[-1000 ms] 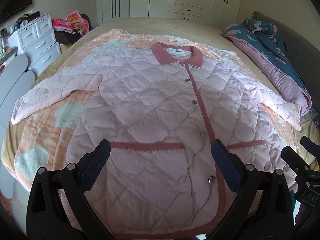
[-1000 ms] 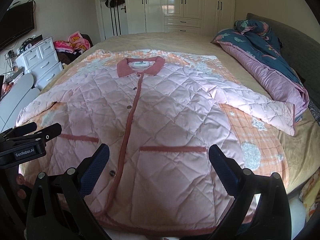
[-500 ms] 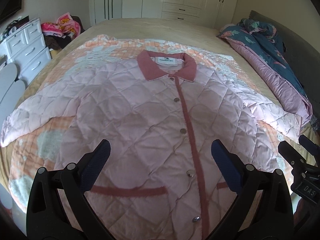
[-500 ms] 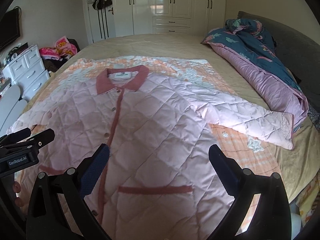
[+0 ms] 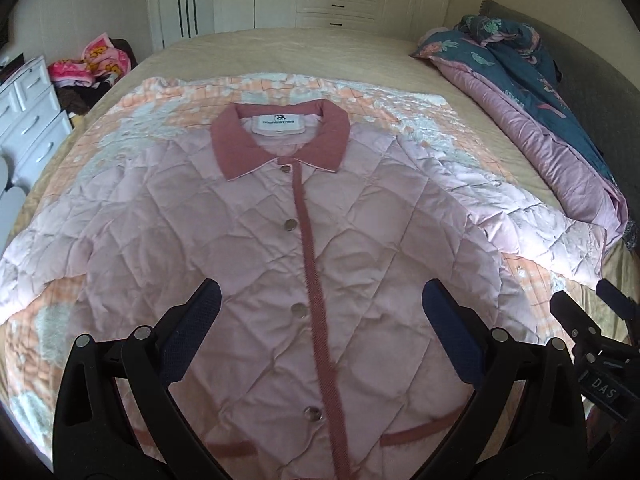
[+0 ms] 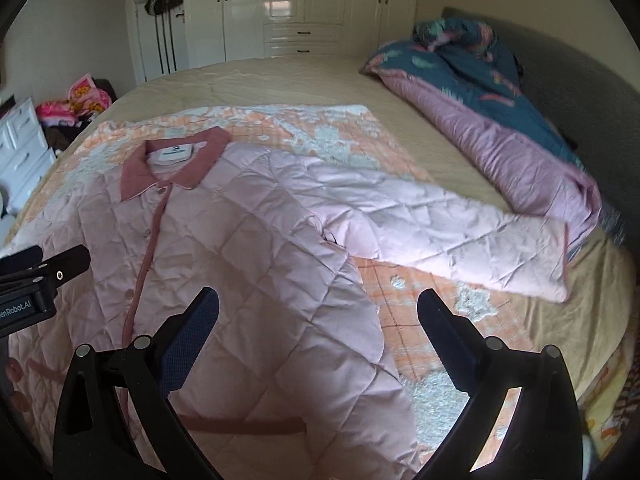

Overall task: Fold large clothes
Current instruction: 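Move the right tool toward the jacket sleeve beside the collar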

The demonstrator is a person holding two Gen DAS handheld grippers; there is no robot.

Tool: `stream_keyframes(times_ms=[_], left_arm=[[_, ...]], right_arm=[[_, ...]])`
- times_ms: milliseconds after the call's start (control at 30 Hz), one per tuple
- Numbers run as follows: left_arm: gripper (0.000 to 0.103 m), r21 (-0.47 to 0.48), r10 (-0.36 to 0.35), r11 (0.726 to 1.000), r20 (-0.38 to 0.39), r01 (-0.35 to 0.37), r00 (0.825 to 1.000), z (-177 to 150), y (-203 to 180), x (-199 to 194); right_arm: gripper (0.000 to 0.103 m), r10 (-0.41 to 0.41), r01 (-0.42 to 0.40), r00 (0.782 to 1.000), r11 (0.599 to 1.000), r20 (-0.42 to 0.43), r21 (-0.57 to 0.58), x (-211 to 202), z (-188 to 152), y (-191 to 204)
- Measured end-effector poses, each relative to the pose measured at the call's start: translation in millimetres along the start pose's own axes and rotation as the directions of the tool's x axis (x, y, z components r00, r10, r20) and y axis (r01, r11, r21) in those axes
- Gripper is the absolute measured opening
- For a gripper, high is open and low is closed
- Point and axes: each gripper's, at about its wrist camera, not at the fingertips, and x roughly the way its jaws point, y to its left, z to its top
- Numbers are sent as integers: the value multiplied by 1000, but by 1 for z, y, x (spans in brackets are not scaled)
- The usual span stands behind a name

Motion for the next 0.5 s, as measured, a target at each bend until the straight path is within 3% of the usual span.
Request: stream_keyframes(times_ms=[267, 500], left_arm=[[95, -9, -31, 999, -47, 31, 998, 21, -22, 41], [95, 1, -29, 1000, -56, 29, 998, 34, -39, 69]], right_arm=[[99, -68, 77, 996, 986, -62, 147, 51, 13, -75], [99, -88, 124, 990, 920, -113, 372, 94, 13, -161]])
